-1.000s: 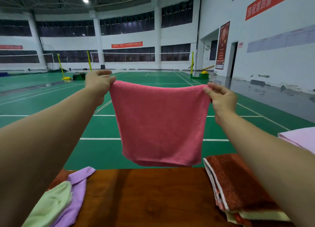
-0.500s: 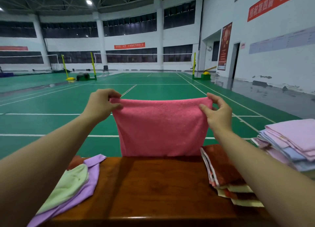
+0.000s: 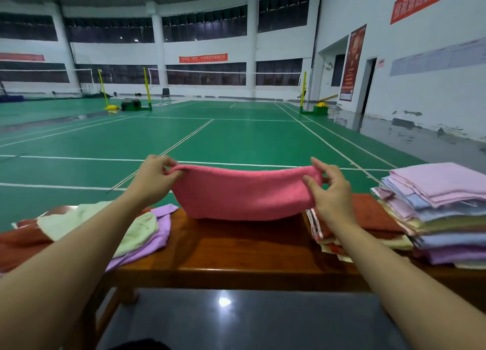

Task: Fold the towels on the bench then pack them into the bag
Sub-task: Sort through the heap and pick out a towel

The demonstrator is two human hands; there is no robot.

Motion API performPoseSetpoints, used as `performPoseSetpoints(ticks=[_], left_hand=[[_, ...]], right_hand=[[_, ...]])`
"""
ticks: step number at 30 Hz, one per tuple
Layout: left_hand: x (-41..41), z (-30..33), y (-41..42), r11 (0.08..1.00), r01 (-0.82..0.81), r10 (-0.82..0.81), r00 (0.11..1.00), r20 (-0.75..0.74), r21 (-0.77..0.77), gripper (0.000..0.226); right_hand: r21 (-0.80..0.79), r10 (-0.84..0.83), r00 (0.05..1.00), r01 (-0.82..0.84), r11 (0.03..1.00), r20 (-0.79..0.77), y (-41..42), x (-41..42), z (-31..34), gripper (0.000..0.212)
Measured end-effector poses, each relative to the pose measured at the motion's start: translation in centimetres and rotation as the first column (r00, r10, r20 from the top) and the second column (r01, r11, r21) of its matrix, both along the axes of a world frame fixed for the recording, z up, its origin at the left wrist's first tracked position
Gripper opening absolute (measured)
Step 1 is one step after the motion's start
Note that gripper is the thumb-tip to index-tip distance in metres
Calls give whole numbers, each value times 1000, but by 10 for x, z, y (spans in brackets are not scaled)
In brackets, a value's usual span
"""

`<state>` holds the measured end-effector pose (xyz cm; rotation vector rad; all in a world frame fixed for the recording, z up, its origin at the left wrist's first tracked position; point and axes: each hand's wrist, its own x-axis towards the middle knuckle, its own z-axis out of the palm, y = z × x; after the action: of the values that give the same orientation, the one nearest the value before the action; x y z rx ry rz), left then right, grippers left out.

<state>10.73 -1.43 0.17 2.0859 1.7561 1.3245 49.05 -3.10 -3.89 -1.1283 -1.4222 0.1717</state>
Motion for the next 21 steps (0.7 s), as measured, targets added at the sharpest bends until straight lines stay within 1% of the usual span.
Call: performPoseSetpoints(ticks=[2, 4, 8, 11, 13, 15, 18, 21], left_hand=[[-3, -26, -22, 987, 119, -94, 975, 202, -111, 15], [-3, -51, -40, 975, 183, -132, 934, 331, -127, 24], [10, -84, -50, 981, 152, -96, 917, 386, -117, 22], [16, -98, -46, 989, 111, -69, 930, 362, -97, 23], [17, -109, -48, 995, 69, -44, 951, 307, -68, 21], [19, -122, -53, 999, 16, -5, 970, 242, -40, 18], [21, -128, -59, 1000, -4, 7, 987, 161, -19, 20], [23, -121, -62, 999, 35, -31, 993, 111, -34, 20]], right_hand=[[-33, 2, 998, 0, 999, 67, -12, 7, -19, 45], [-43, 3, 989, 4, 999, 150, -21, 11, -38, 46], [-88, 25, 953, 1, 996, 303, -30, 12, -68, 54], [-160, 67, 908, 0, 987, 414, -36, 12, -85, 63], [-187, 77, 848, 26, 982, 524, -41, 11, -91, 66], [-179, 61, 796, 60, 982, 602, -44, 12, -92, 65], [-202, 91, 774, 48, 978, 627, -48, 16, -91, 68], [-274, 150, 788, 24, 961, 597, -55, 20, -89, 73]])
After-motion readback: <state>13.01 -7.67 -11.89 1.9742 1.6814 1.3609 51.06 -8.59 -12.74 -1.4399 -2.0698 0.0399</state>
